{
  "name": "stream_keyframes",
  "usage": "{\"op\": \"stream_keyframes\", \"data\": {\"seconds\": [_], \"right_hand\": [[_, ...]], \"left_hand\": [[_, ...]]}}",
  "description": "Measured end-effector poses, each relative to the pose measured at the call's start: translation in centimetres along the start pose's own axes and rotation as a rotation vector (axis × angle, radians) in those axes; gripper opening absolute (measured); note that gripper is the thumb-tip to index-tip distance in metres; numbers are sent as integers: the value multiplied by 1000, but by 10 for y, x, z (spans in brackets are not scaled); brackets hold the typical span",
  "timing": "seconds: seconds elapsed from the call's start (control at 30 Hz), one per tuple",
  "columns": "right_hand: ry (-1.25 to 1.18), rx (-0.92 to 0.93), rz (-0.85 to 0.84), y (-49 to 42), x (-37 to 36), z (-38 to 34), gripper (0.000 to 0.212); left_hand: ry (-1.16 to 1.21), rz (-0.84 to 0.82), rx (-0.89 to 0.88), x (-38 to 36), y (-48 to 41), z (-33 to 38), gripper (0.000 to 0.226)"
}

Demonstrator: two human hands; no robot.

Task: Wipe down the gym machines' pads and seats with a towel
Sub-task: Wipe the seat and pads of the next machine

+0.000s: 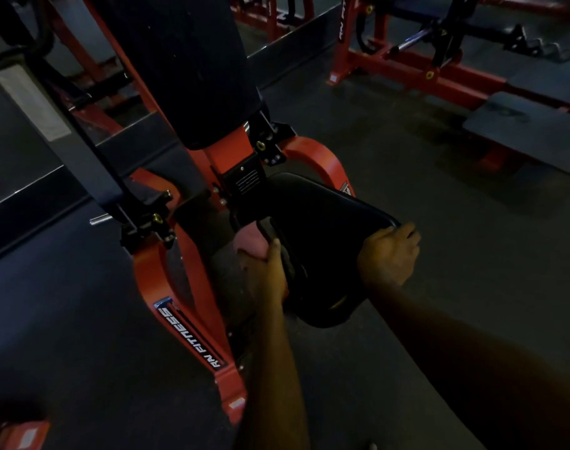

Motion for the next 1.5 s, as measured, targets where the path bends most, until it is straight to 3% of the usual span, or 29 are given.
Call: {"op": "stream_keyframes", "data": {"seconds": [0.3, 0.47, 0.63, 0.77, 0.97, 1.13, 1.27, 1.37, 1.5], "right_hand": [[-13, 2, 34, 0, 1, 1, 37], [-7, -5, 42, 1, 1, 1, 41], [-10, -5, 63, 1, 2, 1, 37], [-12, -10, 68, 1, 3, 1, 38], [-34, -4, 75, 3, 4, 1, 33], [-72, -32, 67, 2, 5, 4, 28], [-160, -141, 103, 2, 8, 15, 37], [-147, -225, 122, 7, 10, 19, 51], [-136, -278, 195, 13, 19, 19, 50]], "left_hand": [[-386, -10, -90, -8, -85, 47, 75], [-780, 104, -506, -20, -79, 59, 65], [-1008, -79, -696, -51, -99, 94, 59], [-1025, -245, -893, -86, -126, 144, 56], [-989, -279, -1040, -79, -104, 135, 67], [-975, -363, -1100, -97, -114, 154, 72], [-1154, -322, -1047, -138, -118, 187, 64], [-1176, -307, -1168, -158, -83, 187, 56], [-1082, -442, -1362, -181, -22, 172, 59]]}}
Point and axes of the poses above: each hand's wrist, its own y-axis away from the middle knuckle, its own x-axis out of the back of the hand, z = x × y, the point moved 7 cm from there along -y, towards the middle knuckle, and after that the axes turned 11 degrees about -y, right-handed, at the moved point
